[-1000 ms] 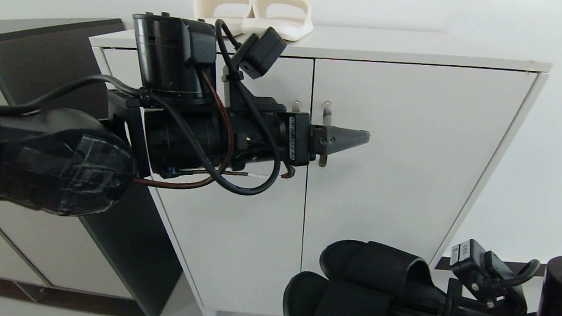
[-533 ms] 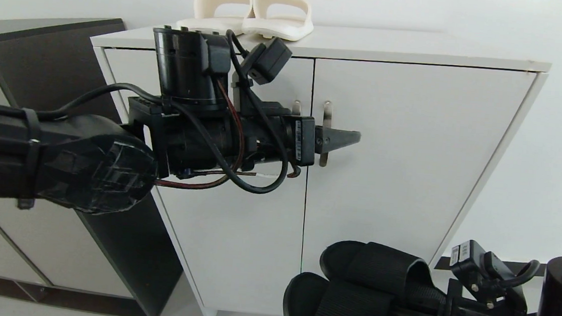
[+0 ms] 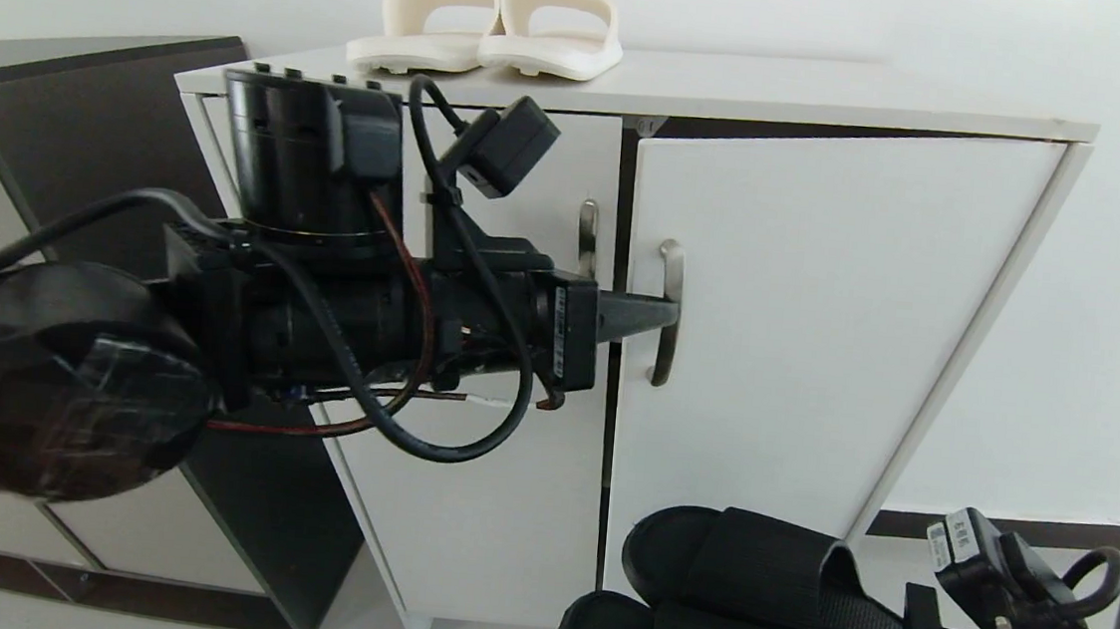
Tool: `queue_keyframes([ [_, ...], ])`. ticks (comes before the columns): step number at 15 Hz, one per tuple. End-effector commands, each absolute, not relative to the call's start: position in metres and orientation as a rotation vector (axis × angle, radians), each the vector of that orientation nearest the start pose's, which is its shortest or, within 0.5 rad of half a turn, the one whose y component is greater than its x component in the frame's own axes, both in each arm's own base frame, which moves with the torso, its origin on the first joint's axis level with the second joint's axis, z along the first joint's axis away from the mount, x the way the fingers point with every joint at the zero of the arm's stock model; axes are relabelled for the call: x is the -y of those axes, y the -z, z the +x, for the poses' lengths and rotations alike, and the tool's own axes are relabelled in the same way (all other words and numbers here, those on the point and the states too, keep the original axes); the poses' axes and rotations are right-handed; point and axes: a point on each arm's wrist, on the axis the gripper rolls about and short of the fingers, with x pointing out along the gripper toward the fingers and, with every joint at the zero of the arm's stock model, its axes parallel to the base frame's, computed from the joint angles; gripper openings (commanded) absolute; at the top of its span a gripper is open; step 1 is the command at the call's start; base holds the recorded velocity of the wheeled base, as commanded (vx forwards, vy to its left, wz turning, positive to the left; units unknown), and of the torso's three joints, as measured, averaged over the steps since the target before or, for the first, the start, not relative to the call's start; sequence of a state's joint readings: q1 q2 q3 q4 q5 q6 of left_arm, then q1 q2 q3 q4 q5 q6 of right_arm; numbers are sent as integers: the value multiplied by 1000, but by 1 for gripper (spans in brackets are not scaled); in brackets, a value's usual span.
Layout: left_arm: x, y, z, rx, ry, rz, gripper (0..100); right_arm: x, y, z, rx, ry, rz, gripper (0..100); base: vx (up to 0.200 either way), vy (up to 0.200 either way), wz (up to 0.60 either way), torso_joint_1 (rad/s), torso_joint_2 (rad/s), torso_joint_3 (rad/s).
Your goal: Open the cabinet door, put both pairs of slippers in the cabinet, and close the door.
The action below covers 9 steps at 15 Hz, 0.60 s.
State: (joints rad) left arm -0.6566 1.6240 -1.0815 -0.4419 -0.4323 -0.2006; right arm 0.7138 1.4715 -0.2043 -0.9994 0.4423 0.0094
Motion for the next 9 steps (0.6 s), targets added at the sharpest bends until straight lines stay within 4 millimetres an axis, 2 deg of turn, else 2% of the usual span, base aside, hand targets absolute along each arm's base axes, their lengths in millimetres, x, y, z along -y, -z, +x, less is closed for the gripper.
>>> queue_keyframes([
  [1, 183, -274, 219, -180, 1087, -174, 0, -130, -130, 135, -271, -1152, -28, 0, 0, 0, 0, 0, 0, 0],
  [2, 183, -274, 219, -179, 1084, -174, 0, -130, -130, 134, -274, -1155, -28, 0, 0, 0, 0, 0, 0, 0],
  [6, 162, -284, 195, -134, 1056, -178, 0, -128, -129, 132, -274, -1166, -28, 0, 0, 0, 0, 0, 0, 0],
  [9, 153, -289, 207, -112, 962, -185, 0, -128, -129, 132, -275, -1167, -28, 0, 0, 0, 0, 0, 0, 0],
])
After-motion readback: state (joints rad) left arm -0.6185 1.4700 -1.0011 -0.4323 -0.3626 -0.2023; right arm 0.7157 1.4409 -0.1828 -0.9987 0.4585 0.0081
